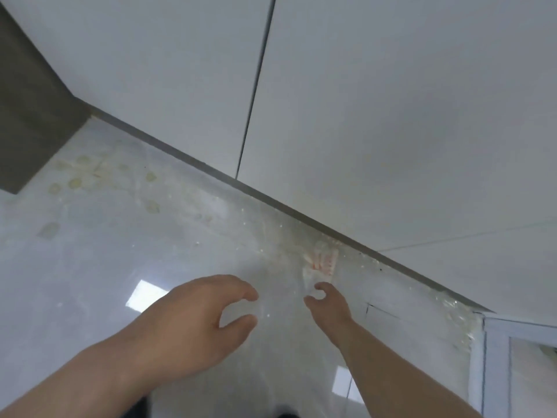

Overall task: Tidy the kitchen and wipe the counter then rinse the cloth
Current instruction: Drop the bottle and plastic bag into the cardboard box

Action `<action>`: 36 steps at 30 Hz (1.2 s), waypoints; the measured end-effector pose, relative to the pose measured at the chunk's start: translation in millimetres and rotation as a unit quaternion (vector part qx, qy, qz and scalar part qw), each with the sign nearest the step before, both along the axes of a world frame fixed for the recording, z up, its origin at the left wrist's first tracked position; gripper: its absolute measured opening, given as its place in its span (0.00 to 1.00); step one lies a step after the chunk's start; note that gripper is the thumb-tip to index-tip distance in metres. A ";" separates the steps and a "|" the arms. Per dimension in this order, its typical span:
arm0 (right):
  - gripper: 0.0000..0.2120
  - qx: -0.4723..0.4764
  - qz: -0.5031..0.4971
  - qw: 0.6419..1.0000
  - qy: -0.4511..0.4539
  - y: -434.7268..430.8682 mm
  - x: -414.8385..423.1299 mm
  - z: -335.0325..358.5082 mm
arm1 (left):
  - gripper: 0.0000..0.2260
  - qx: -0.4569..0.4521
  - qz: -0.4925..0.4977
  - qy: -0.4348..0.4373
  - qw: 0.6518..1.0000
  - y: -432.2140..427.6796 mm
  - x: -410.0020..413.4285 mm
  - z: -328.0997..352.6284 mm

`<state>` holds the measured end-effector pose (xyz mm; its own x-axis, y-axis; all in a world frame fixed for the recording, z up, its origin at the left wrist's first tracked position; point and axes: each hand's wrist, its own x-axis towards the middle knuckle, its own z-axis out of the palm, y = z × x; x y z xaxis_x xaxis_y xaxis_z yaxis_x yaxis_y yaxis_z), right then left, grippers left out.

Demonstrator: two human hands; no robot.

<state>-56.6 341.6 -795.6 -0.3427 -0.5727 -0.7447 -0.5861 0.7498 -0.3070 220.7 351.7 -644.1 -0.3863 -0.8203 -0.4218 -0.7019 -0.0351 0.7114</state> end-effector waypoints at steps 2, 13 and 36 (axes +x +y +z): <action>0.27 0.005 0.010 1.000 0.011 -9.2 -11.9 -39.3 | 0.15 0.004 -0.008 -0.008 1.000 0.0 -0.6 -25.2; 0.17 -0.011 -0.167 0.976 0.140 -64.3 -35.4 -105.4 | 0.06 0.045 0.019 -0.014 0.999 -21.7 -7.1 -86.9; 0.10 -0.169 -0.140 0.930 -0.295 -14.2 118.7 367.0 | 0.15 0.174 0.373 0.190 0.891 -4.9 35.3 199.6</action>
